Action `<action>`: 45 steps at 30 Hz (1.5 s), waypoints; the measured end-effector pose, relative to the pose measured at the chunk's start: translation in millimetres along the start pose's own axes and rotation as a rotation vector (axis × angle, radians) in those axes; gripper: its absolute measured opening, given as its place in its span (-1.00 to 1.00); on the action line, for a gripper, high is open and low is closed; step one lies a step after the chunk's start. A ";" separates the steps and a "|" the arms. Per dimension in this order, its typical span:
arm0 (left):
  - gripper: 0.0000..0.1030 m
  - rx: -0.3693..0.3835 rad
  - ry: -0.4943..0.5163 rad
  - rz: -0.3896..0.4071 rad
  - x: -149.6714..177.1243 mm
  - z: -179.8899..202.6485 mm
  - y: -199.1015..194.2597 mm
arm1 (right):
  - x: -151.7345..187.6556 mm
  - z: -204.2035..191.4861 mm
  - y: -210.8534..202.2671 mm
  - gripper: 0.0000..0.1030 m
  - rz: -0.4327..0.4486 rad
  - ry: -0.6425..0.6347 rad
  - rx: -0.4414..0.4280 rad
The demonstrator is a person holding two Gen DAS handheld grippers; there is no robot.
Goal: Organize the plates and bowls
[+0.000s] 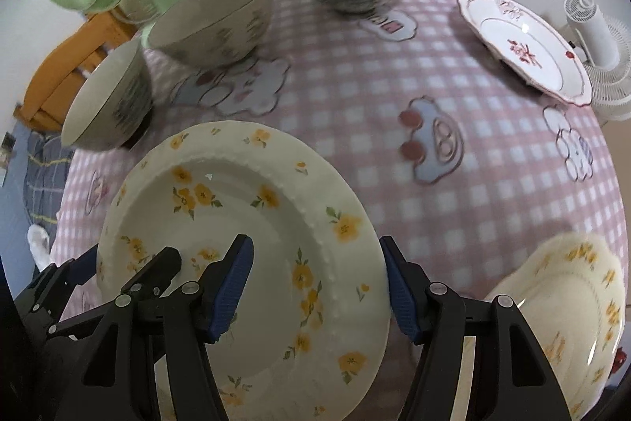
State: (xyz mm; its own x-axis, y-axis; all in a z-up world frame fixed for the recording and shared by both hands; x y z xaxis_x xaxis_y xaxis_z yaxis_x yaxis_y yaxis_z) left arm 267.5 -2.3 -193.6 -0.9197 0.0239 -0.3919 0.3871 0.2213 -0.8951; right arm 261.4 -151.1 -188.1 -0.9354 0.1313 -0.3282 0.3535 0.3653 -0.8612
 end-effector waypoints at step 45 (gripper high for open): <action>0.38 0.058 0.113 0.114 29.8 -23.1 -87.4 | 61.9 -42.9 -83.2 0.16 0.107 0.033 0.214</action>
State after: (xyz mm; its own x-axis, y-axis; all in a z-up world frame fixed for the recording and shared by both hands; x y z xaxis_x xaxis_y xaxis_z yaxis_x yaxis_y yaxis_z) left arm 204.7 1.6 -122.1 -0.8696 0.1559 -0.4685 0.4899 0.1546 -0.8580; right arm 173.9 -133.9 -120.1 -0.8911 0.1899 -0.4123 0.4407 0.1441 -0.8860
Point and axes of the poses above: each gripper's, at about its wrist camera, not at the fingertips, and y roughly the way its jaws point, z to its right, x to its underside, the point moved 8 cm from there along y, roughly the way its jaws point, and after that the axes turned 15 degrees about -x, right-handed, at the moved point
